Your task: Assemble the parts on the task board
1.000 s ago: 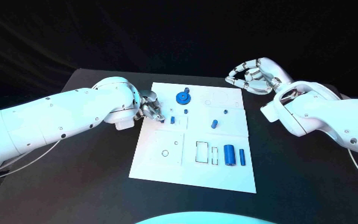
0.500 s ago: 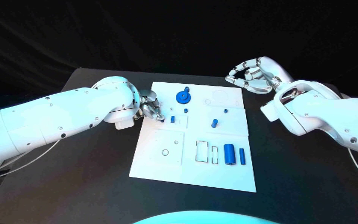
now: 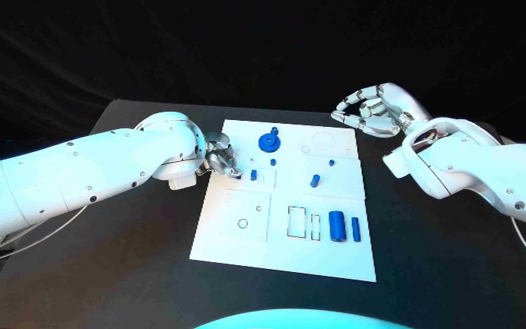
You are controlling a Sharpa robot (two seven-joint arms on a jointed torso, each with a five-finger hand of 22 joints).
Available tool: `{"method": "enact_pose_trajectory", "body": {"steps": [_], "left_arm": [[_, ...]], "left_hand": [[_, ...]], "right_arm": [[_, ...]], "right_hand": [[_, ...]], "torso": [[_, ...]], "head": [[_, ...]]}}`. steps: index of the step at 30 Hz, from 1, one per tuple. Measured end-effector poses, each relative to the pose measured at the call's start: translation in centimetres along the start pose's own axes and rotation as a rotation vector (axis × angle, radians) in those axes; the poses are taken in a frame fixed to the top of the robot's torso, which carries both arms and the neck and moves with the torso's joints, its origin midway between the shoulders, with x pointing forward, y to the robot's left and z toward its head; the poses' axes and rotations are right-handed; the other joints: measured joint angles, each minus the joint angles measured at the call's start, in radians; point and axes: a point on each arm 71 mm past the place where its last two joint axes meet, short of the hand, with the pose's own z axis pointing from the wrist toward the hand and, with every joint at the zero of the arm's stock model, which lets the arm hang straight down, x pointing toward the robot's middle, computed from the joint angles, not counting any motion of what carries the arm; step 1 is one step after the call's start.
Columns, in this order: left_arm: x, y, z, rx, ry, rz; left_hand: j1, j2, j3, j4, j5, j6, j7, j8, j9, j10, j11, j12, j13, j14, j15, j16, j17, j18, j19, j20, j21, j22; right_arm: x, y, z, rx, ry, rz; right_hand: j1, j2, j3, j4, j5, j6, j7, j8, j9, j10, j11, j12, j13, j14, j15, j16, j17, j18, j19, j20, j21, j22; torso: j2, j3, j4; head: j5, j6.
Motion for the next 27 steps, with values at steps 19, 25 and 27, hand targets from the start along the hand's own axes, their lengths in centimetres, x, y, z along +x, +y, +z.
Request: {"method": "enact_pose_trajectory", "body": {"steps": [19,25,27], "left_arm": [[-0.01,-0.22,0.18,-0.004,-0.001,0.004],[-0.04,-0.26,0.27,-0.009,-0.002,0.006],[-0.05,-0.29,0.29,-0.01,-0.002,0.006]], "left_hand": [[-0.099,-0.02,0.09,-0.085,-0.006,0.019,-0.012,0.02,-0.03,0.041,-0.015,0.034,0.04,-0.001,-0.013,0.0,0.0,0.0,0.02,-0.005,0.011,0.0],[-0.126,-0.026,0.082,-0.076,-0.006,0.037,-0.023,0.023,-0.049,0.05,-0.018,0.041,0.052,0.0,-0.014,0.0,0.0,0.0,0.023,-0.009,0.011,0.0],[-0.13,-0.03,0.074,-0.068,-0.006,0.046,-0.032,0.023,-0.053,0.05,-0.018,0.041,0.055,0.0,-0.014,0.0,0.0,0.0,0.025,-0.007,0.011,0.0]], "right_arm": [[0.0,0.0,-0.01,-0.001,0.0,0.0],[0.0,0.0,-0.01,-0.001,0.0,0.0],[0.0,0.0,0.0,-0.001,0.0,0.0]], "right_hand": [[0.0,0.0,0.0,0.0,0.0,0.0,0.0,0.0,0.001,0.0,0.0,0.0,0.0,0.0,0.0,0.0,0.001,0.0,0.0,0.0,0.0,0.001],[-0.002,0.002,0.0,0.0,0.0,0.0,0.0,0.0,0.001,0.0,0.0,0.0,0.0,0.0,0.0,0.0,0.001,0.0,0.0,0.0,0.0,0.001],[-0.004,0.004,0.0,0.0,0.0,0.0,0.0,0.0,0.001,0.0,0.0,0.0,0.0,0.0,0.0,0.0,0.001,0.0,0.0,0.0,0.0,0.001]], "torso": [[0.0,0.0006,0.0002],[0.0,0.0006,0.0001],[0.0,0.0006,0.0002]], "head": [[0.001,0.001],[0.002,0.0],[0.002,0.0]]}}
